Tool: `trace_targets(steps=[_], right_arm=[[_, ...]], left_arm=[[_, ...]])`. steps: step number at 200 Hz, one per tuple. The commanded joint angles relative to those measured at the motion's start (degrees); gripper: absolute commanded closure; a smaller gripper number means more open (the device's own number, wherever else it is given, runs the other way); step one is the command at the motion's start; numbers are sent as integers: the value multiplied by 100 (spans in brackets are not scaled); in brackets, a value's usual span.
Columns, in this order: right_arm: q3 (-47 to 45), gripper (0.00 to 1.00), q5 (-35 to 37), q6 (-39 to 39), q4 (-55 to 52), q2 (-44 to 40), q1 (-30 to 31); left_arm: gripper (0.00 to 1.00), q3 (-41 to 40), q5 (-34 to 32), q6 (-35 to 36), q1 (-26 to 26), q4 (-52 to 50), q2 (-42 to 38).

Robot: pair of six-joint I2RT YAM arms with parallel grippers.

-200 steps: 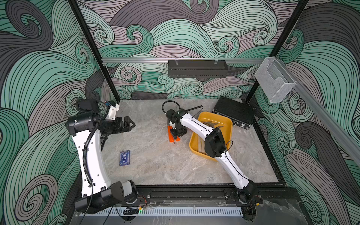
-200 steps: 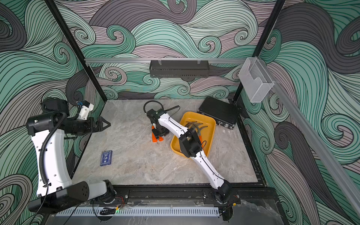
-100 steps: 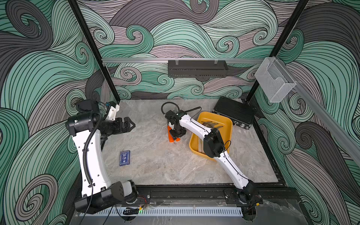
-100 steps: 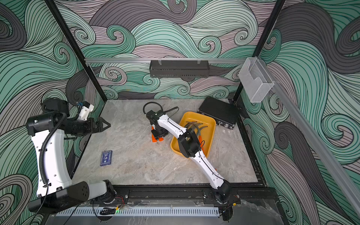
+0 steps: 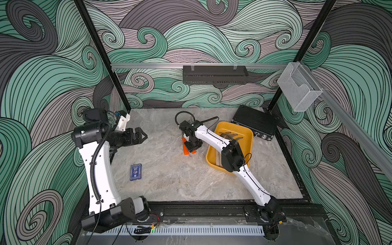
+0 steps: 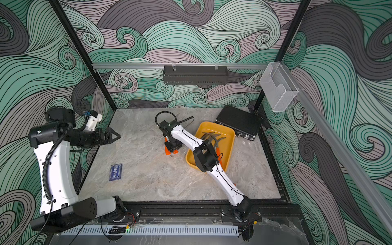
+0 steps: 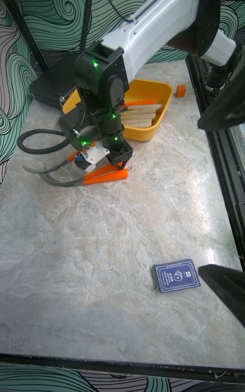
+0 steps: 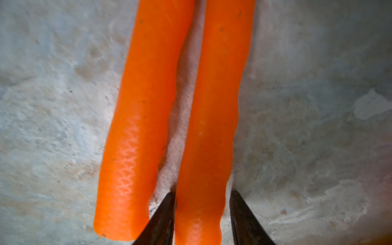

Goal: Put small sickles into storage boxes
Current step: Pick up the sickle at the center of the board.

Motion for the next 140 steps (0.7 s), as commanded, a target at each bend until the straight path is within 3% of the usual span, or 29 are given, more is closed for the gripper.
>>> trace_targets(steps=[1,37,64,103,140], right_arm=[[-334,63,-99,180,-100,271,-53],[-471,83,-144,228,-103,341,-89],[-503,92,-140,186,-101,303,-98],[-438,100,-89,85,-98,120,-97],[-241,100,-168,-29,-34,-143,-98]], left_arm=[[2,47,67,-1,23,-135,-15],[1,-14,60,2,29,-174,-117],[1,-36,60,13,31,-190,-166],[1,45,98,1,31,-193,-137],[1,139,95,16,29,-184,-112]])
